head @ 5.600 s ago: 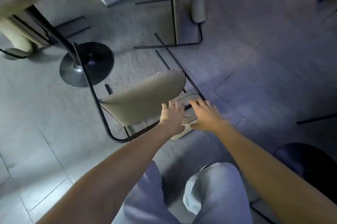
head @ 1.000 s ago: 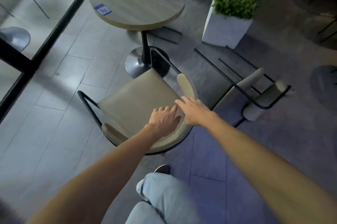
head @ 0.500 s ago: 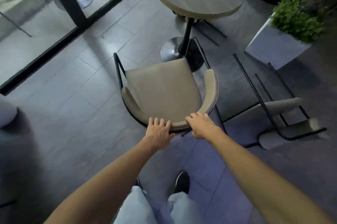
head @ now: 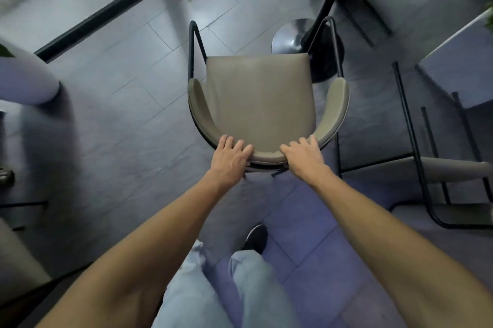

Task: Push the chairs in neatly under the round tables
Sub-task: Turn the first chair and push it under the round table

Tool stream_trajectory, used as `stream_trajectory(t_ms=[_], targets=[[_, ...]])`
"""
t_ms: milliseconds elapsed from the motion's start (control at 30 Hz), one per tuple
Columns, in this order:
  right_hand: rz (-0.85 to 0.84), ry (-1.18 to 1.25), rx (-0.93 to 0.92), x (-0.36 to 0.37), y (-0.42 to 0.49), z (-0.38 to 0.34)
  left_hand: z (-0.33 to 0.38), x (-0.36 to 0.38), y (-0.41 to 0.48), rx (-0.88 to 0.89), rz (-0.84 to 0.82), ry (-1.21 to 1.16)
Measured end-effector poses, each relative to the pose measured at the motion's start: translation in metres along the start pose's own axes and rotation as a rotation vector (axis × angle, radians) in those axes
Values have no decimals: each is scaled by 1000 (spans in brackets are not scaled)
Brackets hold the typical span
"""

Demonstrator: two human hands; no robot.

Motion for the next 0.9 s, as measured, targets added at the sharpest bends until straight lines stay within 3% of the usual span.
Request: stream_trajectory(t_ms=[433, 900], targets=[[-13, 42, 38, -9, 9, -27, -36, -9, 1, 14, -79, 20], [-53, 214, 173, -83, 94, -159, -222, -41, 19, 100, -138, 48]])
Point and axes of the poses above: each hand's wrist, its own y-axis towards the middle knuckle, its own x-axis out of the palm, z = x × y, the point moved 1 cm from there along y, towards the middle knuckle, and after that the axes turned 7 degrees about x, right-handed, at the moved point
